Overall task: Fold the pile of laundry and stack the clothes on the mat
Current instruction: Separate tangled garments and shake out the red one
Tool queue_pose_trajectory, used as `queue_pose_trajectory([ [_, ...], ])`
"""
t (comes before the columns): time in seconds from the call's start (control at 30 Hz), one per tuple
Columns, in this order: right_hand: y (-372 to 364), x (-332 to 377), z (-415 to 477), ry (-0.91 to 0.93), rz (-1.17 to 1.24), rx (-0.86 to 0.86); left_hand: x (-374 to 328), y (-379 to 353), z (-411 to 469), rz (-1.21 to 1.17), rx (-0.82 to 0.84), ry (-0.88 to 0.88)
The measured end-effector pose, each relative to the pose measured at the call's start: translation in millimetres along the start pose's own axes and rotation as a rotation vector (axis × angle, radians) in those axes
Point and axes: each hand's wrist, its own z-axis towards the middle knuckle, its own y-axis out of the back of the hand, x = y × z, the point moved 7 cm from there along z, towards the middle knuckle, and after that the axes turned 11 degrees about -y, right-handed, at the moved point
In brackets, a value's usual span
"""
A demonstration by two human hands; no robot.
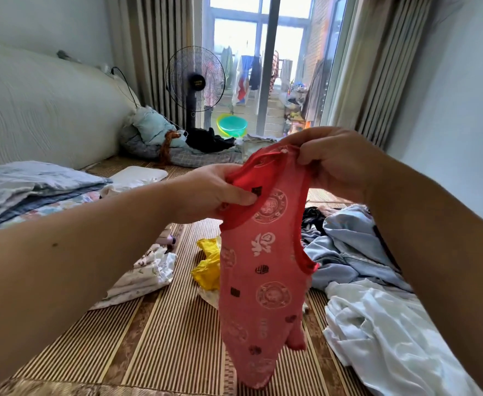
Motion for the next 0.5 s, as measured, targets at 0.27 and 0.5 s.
queue_pose_trajectory([
  [0.27,14.4,4.6,-6.2,-0.047,-0.096,-0.032,-20.8,6.4,-0.7,-0.059,0.004,-0.105],
  [0.5,16.6,13.5,0.7,-0.040,-0.081,0.013,-49.3,18.2,11.9,-0.010,0.035,-0.171],
])
